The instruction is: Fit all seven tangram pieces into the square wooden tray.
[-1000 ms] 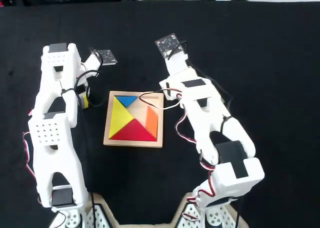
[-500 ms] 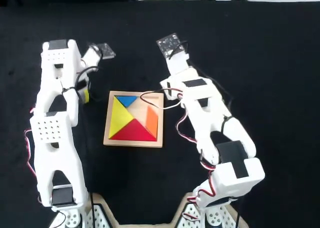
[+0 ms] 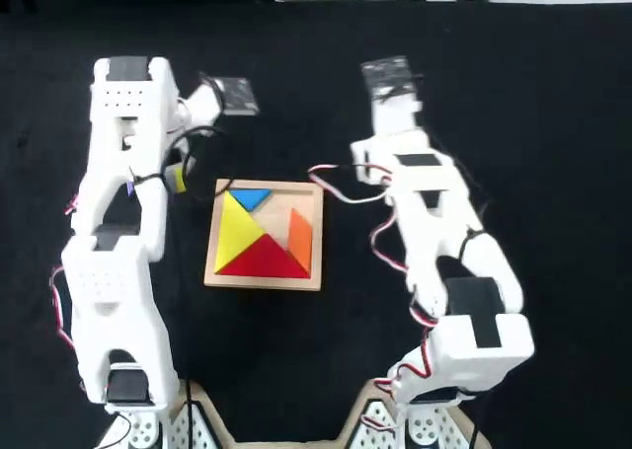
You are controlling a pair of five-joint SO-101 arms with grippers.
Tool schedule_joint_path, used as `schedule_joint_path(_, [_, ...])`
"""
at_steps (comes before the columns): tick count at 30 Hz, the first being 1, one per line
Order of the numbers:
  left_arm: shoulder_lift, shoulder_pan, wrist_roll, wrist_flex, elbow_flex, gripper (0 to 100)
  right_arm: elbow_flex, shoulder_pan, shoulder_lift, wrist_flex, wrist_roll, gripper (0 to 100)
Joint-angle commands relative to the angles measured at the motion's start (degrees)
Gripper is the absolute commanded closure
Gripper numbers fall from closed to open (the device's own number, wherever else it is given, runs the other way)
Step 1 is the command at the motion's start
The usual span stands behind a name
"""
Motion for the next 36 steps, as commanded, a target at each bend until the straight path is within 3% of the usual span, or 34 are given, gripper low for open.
schedule_joint_path(1, [-11.6,5.41,-8.18,0.88,7.08,97,-3.3,3.78,-0.57,-2.29,-5.54,98.7])
schedule_joint_path(7, [-21.54,18.15,-19.6,0.79,21.23,97,-3.3,5.19,-0.57,-2.64,-7.65,98.7])
schedule_joint_path(14, [-21.19,30.37,-23.91,-1.05,26.95,97,-3.3,5.19,-0.57,-2.64,-7.65,98.7])
schedule_joint_path(20, [-13.89,30.64,-22.86,-8.26,25.19,97,-3.3,4.84,-0.57,-2.73,-7.38,98.7])
schedule_joint_path(28, [-6.51,29.76,-18.73,-2.55,15.87,93,-3.38,4.84,-0.57,-2.73,-7.3,98.7])
schedule_joint_path(36, [-4.57,27.82,-15.21,-2.29,11.21,88,-3.38,5.1,-0.57,-2.73,-7.56,98.7])
